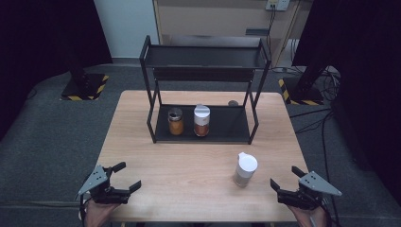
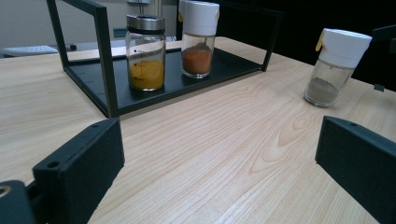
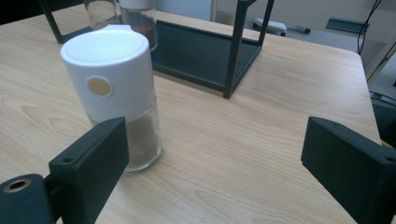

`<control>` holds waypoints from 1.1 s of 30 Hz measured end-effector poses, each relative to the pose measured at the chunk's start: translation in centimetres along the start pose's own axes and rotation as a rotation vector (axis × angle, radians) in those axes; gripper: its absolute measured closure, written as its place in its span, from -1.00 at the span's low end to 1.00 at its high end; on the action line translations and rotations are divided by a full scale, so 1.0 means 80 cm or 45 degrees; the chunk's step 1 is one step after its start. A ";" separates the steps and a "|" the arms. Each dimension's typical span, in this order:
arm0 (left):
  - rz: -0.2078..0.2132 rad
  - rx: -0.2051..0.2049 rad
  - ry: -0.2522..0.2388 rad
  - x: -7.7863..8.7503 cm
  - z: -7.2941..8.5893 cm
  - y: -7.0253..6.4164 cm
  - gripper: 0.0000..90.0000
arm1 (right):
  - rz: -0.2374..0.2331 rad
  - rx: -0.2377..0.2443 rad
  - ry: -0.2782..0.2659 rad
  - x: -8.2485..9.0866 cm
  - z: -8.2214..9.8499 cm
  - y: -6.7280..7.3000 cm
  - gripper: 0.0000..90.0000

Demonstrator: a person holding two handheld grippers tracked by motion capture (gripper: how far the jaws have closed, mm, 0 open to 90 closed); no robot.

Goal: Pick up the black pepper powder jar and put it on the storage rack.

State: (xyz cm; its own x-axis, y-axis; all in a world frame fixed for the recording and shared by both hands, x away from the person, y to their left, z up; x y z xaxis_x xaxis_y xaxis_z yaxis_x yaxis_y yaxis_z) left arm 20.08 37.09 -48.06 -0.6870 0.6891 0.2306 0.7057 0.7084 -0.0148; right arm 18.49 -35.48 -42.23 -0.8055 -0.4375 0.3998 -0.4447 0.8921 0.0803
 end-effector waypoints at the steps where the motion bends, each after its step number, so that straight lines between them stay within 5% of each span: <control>1: 0.000 0.000 0.000 0.000 0.000 0.000 -0.99 | 0.000 0.000 -0.001 0.001 -0.001 0.001 -0.82; 10: -0.002 0.005 0.000 0.001 0.000 0.000 -0.99 | 0.004 0.001 -0.006 0.006 -0.010 0.006 -0.83; 33: -0.006 0.009 -0.002 0.001 0.001 0.000 -0.99 | -0.116 0.030 0.008 -0.011 -0.048 0.019 -0.83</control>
State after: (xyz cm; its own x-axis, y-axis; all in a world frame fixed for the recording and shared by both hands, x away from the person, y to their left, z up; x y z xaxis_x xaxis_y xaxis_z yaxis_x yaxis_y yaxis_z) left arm 20.04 37.17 -48.09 -0.6906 0.6860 0.2293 0.7011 0.7127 -0.0206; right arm 20.02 -33.31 -38.91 -0.7587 -0.5159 0.3979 -0.5253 0.8456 0.0949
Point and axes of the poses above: each handheld gripper's, and its own axes: x roughly backward along the jaws, z roughly out of its underside, y roughly to its left, the point moved 3 cm from there along -x, roughly forward along the jaws, and after that the axes turned 7 degrees about -x, right-handed, at the moved point
